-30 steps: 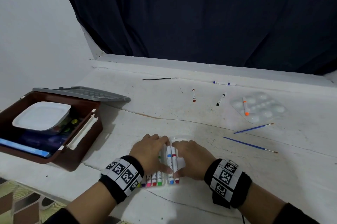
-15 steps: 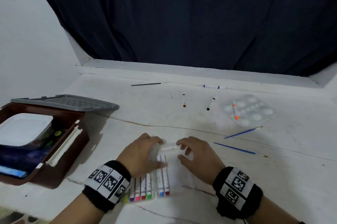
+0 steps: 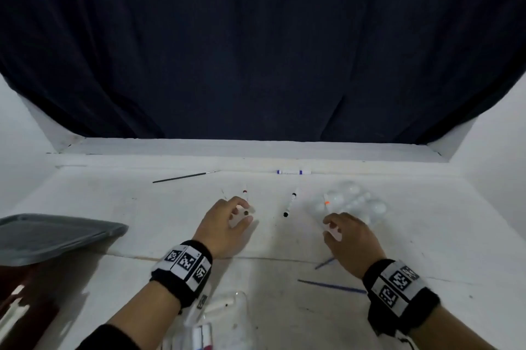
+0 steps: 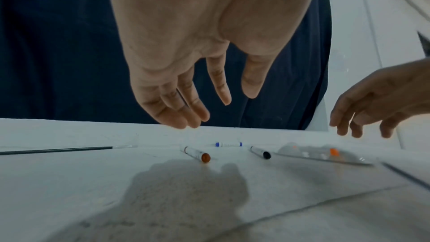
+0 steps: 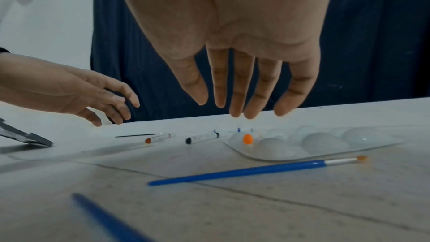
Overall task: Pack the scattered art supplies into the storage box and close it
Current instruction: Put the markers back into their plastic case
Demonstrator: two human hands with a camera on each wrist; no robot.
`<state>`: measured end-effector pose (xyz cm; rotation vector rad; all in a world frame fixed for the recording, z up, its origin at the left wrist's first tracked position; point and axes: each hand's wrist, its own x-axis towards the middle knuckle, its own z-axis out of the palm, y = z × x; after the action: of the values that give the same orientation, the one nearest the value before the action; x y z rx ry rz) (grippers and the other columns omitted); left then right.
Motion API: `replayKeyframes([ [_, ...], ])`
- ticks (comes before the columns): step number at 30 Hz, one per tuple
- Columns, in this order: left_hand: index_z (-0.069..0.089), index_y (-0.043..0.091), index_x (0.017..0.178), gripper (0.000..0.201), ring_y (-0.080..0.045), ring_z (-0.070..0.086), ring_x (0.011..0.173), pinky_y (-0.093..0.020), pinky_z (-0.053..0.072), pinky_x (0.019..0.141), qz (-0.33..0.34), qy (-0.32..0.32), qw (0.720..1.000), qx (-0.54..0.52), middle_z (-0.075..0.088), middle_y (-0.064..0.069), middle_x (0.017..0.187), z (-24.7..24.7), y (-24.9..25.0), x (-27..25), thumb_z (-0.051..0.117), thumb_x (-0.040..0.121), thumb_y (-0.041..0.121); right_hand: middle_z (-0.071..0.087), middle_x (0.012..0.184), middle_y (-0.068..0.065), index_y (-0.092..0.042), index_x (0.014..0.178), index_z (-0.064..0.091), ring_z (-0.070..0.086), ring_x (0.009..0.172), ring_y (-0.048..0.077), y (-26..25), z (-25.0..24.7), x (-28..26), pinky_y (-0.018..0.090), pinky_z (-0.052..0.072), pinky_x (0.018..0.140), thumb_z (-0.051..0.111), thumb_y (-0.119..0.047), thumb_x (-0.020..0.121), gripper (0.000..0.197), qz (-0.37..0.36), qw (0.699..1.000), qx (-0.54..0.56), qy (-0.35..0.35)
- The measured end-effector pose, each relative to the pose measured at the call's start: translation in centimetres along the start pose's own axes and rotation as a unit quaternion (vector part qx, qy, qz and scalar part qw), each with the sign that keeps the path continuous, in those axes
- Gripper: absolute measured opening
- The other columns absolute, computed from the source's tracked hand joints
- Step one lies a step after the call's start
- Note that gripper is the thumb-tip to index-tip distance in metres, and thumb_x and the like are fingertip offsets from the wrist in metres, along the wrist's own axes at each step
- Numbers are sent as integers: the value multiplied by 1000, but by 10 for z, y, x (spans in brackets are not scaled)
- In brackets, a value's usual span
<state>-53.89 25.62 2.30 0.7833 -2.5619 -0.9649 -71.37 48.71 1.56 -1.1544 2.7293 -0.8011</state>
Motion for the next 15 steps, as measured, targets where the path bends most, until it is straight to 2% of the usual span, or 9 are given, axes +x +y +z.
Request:
replayKeyframes([
  [1,55,46,102,18,-17,60,96,-26,46,86,-13,-23,1000,16,58,-1,102,5,-3,14,59,86,51,61,104,-8,-28,114,63,59,103,21,6,0,8,37,50,85,60,-31,88,26,13,999,-27,-19],
  [2,54,47,110,32,-22,60,101,-32,48,91,-26,-48,998,40,57,-4,107,11,-6,29,50,81,60,60,114,-7,-30,120,60,57,110,22,11,0,16,38,49,88,56,-35,90,31,26,997,-55,-39],
  [4,46,46,130,59,-29,57,113,-42,46,100,-57,-95,988,108,55,-8,124,21,-9,54,37,76,67,55,126,-6,-32,129,53,52,117,22,18,-1,30,38,47,91,49,-40,94,36,42,991,-102,-78],
  [6,39,43,137,56,-32,52,122,-46,43,104,-85,-132,970,185,50,-8,134,28,-8,72,38,84,63,50,130,-6,-32,133,47,48,121,22,20,-1,42,40,44,94,43,-42,97,38,44,984,-136,-110],
  [7,40,39,133,47,-34,51,123,-48,42,104,-80,-151,960,222,49,-9,133,31,-6,77,39,90,58,49,130,-5,-32,134,45,47,121,22,21,0,47,41,43,95,41,-43,98,38,41,980,-151,-119],
  [10,41,28,108,24,-36,48,117,-48,43,96,-42,-173,937,299,50,-10,123,33,-4,87,37,95,48,49,125,-3,-33,131,46,45,119,22,23,3,61,41,42,92,36,-40,99,34,33,974,-192,-119],
  [12,47,23,106,24,-33,50,114,-46,45,94,-26,-171,927,333,52,-8,119,34,-4,92,35,97,42,49,124,-3,-33,127,49,45,118,22,23,6,68,40,41,91,35,-38,99,32,29,972,-201,-117],
  [15,56,10,107,30,-32,57,107,-43,50,92,-15,-155,932,327,58,-12,116,37,-6,94,31,100,24,52,125,-3,-30,127,49,46,119,21,21,8,77,39,40,92,36,-38,99,32,19,966,-227,-124],
])
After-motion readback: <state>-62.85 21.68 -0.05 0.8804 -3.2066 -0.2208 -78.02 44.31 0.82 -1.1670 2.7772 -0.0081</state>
